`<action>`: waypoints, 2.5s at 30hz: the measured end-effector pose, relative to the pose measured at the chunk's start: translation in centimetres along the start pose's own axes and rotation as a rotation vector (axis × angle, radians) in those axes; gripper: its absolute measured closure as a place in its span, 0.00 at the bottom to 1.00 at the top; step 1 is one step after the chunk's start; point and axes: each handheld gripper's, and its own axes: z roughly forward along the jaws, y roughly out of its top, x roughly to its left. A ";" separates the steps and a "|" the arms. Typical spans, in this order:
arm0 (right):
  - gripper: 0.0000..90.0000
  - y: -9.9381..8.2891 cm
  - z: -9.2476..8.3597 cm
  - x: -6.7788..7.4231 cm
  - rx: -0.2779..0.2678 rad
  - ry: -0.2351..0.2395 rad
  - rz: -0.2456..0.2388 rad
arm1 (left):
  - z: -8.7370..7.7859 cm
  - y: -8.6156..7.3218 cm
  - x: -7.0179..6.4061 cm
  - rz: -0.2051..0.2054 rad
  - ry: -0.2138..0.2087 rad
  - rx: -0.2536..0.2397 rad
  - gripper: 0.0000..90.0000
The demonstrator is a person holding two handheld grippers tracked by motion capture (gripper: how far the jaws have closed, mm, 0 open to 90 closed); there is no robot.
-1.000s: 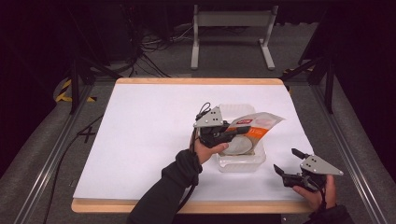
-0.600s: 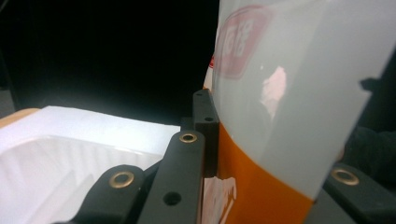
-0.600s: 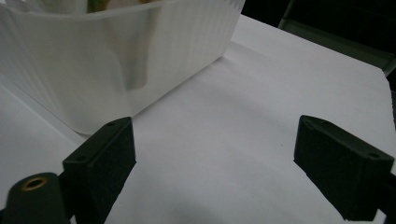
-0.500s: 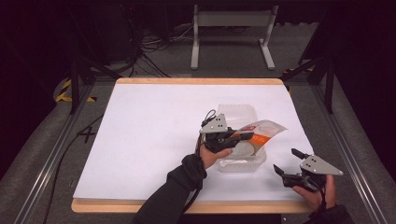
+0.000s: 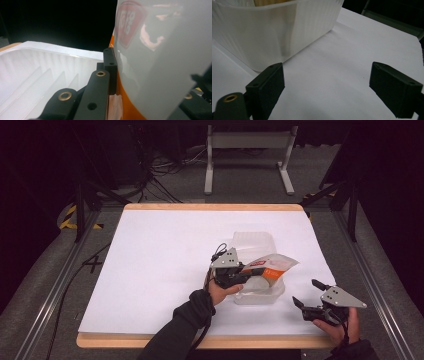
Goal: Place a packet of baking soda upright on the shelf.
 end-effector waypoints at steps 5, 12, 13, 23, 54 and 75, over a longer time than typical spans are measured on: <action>0.15 0.0 0.1 0.0 0.003 0.001 -0.003 | -0.1 -0.1 0.0 0.009 0.008 0.013 0.99; 0.15 0.0 0.1 0.0 0.005 0.001 -0.002 | -0.3 -0.5 0.1 0.015 0.011 0.034 0.98; 0.15 0.0 0.1 0.0 0.005 0.001 -0.004 | -0.3 -0.5 0.1 0.016 0.013 0.035 0.97; 0.15 0.0 0.1 0.1 0.008 -0.006 -0.003 | -1.4 -0.3 0.0 0.020 0.039 0.032 0.86; 0.15 0.0 0.0 0.1 0.007 -0.010 0.000 | -6.0 1.0 -1.2 0.149 0.137 0.162 0.68; 0.15 0.0 0.1 0.1 0.011 -0.009 -0.001 | -7.5 0.8 -1.1 0.187 0.349 0.326 0.22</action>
